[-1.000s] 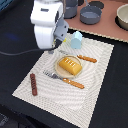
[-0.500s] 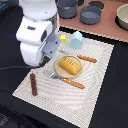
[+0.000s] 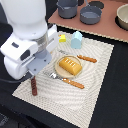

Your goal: Interact with the objects in diverse but meaningful ways.

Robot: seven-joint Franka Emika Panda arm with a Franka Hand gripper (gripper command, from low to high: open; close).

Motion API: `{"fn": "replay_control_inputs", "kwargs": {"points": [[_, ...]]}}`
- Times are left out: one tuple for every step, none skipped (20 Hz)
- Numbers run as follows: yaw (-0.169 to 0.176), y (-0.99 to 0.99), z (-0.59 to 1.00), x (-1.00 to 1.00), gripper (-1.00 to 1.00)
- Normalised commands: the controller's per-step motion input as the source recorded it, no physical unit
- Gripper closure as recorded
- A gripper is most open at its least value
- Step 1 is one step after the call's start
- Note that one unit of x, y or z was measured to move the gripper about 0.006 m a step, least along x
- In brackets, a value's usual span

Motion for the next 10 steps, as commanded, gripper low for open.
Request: {"fn": "replay_control_inputs", "kwargs": {"points": [[-0.122,-0.53,-0.26,0.11,-1.00],[-0.118,-0.49,-0.28,0.11,-1.00],[-0.116,-0.47,-0.30,0.12,-1.00],[-0.110,-0.42,-0.31,0.12,-1.00],[-0.105,-0.34,-0.31,0.12,-1.00],[-0.101,-0.29,-0.37,0.13,-1.00],[-0.100,-0.29,-0.41,0.09,-1.00],[-0.094,-0.28,-0.44,0.06,-1.00],[-0.093,-0.25,-0.47,0.06,-1.00],[-0.093,-0.27,-0.49,0.01,-1.00]]}}
